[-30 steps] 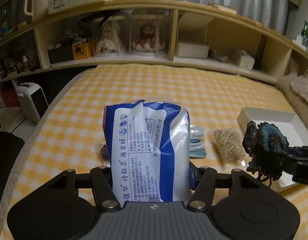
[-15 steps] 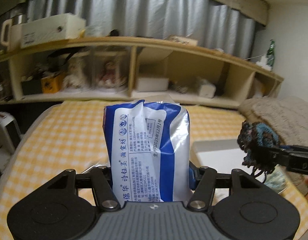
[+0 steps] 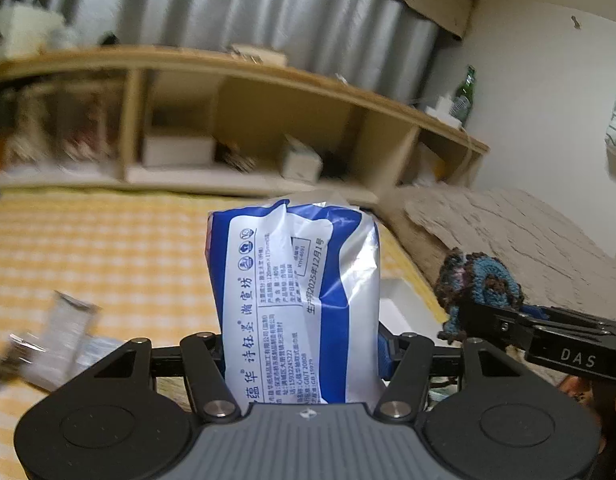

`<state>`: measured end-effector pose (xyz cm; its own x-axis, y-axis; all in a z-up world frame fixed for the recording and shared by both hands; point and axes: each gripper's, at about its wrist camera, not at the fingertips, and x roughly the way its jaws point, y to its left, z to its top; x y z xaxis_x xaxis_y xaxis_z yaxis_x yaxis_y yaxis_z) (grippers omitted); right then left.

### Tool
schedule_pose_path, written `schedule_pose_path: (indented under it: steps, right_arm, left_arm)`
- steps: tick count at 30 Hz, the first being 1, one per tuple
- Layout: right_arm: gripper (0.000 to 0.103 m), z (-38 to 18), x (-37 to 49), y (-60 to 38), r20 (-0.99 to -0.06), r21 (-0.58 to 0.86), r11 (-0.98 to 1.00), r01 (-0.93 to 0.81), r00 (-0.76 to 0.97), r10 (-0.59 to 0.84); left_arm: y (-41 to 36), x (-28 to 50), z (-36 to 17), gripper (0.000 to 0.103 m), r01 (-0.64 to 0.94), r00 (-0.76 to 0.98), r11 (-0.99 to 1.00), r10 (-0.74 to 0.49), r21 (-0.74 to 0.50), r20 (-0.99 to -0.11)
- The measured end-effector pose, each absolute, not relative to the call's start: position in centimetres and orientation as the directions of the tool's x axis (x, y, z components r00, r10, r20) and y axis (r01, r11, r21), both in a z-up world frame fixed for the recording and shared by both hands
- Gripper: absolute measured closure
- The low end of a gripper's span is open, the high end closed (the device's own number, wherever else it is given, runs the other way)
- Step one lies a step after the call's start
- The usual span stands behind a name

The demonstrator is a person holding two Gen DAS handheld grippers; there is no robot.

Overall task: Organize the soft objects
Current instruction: 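Lift and carry the wipes pack with the left tool while the right tool carries the scrunchie toward the box, then lower the wipes pack into the box and open the left tool while the right tool releases the scrunchie there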

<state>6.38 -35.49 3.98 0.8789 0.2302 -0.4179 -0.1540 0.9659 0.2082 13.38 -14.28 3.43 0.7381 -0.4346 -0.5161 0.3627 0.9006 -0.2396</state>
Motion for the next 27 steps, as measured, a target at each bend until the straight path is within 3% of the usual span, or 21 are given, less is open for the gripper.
schedule_pose_path:
  steps: [9, 15, 18, 21, 25, 27]
  right_arm:
    - [0.054, -0.3, 7.9, -40.1, -0.483, 0.229, 0.972, -0.053, 0.861, 0.161]
    - [0.054, -2.9, 8.9, -41.2, -0.485, 0.276, 0.960, -0.044, 0.856, 0.178]
    - [0.054, -4.3, 9.6, -40.8, -0.505, 0.278, 0.959, -0.056, 0.841, 0.195]
    - [0.054, -5.6, 10.3, -40.4, -0.531, 0.274, 0.959, -0.072, 0.820, 0.213]
    - [0.054, -7.2, 11.0, -40.1, -0.572, 0.259, 0.962, -0.087, 0.789, 0.225]
    - [0.053, -8.0, 11.3, -40.2, -0.595, 0.253, 0.963, -0.089, 0.771, 0.228]
  left_arm:
    - [-19.3, 16.3, -3.6, 0.042, 0.335, 0.612, 0.856, -0.515, -0.394, -0.601]
    - [-20.1, 17.7, -7.8, 0.041, 0.281, 0.577, 0.884, -0.467, -0.374, -0.670]
    - [-19.9, 18.2, -9.1, 0.031, 0.257, 0.570, 0.901, -0.433, -0.349, -0.698]
    - [-19.7, 18.1, -9.6, 0.028, 0.262, 0.565, 0.904, -0.427, -0.337, -0.706]
    - [-19.7, 17.8, -9.1, 0.030, 0.292, 0.585, 0.908, -0.418, -0.301, -0.695]
    - [-19.5, 17.5, -8.8, 0.041, 0.304, 0.587, 0.909, -0.414, -0.285, -0.696]
